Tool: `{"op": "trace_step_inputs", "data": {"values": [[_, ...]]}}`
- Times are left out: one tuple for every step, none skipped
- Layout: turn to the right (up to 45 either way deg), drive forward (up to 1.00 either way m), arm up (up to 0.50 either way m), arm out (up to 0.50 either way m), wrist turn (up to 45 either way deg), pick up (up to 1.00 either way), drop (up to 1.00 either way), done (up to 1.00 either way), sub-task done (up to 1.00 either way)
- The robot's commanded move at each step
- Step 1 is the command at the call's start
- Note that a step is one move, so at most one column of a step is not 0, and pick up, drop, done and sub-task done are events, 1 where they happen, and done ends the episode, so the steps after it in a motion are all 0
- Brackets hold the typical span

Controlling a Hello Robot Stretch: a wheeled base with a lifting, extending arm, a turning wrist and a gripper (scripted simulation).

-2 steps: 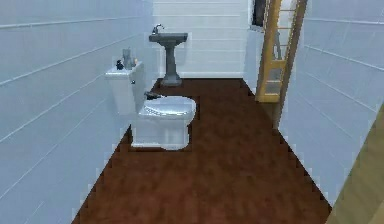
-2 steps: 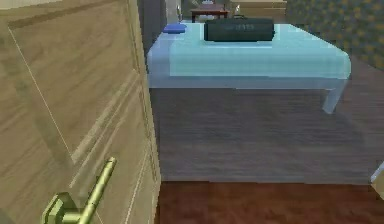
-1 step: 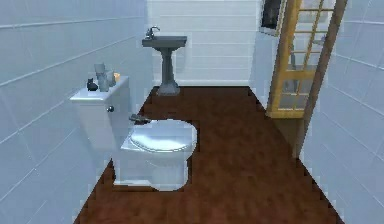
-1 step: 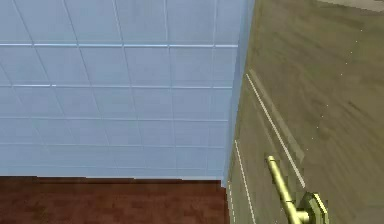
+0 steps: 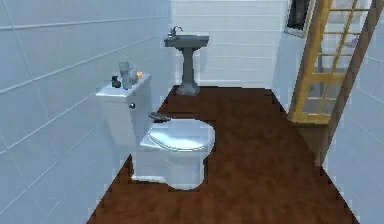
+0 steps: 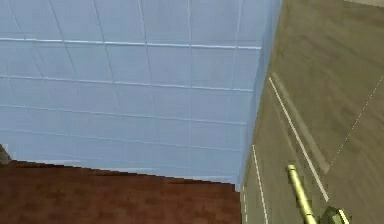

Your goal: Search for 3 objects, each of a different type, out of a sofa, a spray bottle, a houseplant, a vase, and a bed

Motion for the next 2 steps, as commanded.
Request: {"op": "trace_step_inputs", "data": {"values": [[0.0, 0.75, 0.0, 0.0, 0.0, 0.0, 0.0, 0.0, 0.0], [-21.0, 0.0, 0.0, 0.0, 0.0, 0.0, 0.0, 0.0, 0.0]]}}
